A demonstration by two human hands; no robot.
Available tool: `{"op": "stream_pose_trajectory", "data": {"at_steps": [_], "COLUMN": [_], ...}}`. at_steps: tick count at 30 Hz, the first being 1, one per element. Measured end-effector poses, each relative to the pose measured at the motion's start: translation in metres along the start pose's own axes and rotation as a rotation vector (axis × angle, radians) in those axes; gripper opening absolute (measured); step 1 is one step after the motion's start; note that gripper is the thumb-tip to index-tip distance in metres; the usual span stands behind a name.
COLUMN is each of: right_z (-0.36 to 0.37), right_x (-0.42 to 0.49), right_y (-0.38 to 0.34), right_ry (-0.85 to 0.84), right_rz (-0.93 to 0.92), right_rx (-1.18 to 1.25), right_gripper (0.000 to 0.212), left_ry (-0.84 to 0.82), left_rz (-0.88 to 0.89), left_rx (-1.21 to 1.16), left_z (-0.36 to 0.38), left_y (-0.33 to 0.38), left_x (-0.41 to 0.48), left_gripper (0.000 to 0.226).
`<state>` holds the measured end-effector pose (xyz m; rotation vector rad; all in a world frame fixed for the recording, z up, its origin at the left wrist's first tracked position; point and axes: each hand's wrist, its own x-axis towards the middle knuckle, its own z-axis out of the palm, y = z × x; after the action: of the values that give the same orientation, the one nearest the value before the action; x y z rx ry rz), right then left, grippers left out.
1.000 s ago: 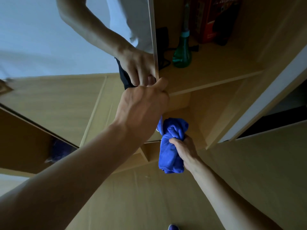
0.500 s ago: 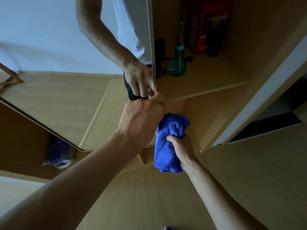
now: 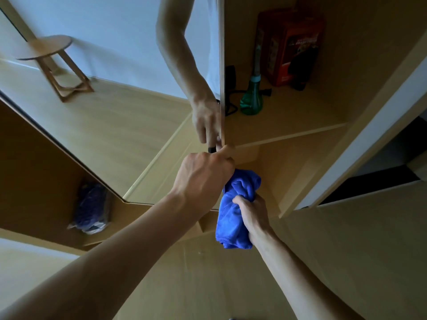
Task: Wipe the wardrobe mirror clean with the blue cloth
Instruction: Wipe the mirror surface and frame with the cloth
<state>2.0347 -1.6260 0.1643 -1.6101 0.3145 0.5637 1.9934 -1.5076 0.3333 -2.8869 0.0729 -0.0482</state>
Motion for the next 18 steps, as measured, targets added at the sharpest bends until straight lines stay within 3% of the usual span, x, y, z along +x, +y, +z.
{"op": "stream_pose_trajectory", "data": {"at_steps": [5,9,15,18], "right_z": [-0.003,-0.007,-0.009,-0.009], "right_x": [-0.03,-0.046,-0.062,-0.063], "right_y": [-0.044,-0.072,-0.083,-0.076], "right_ry": [-0.027,-0.061,-0.088,-0.063], "right_rz": [-0.074,-0.129,-0.187,-0.147], "right_rx": [0.054,0.076,0.018,0.009], "right_gripper": [0.035,0.043,0.042,0.028], "left_ry": [-0.006,0.084,0.241,0.269], "left_rz": [0.044,0.021,-0.016,-0.042], "left_rx": [0.064,0.088,0.172,0.178], "left_z": [-0.019,-0.049,-0.095,-0.112], "left_y": [-0.002,-0.009,-0.018,-0.022], "left_x": [0.002,0.004,0.002,0.001], "left_gripper": [0.037,0.033,0.027,0.028]}}
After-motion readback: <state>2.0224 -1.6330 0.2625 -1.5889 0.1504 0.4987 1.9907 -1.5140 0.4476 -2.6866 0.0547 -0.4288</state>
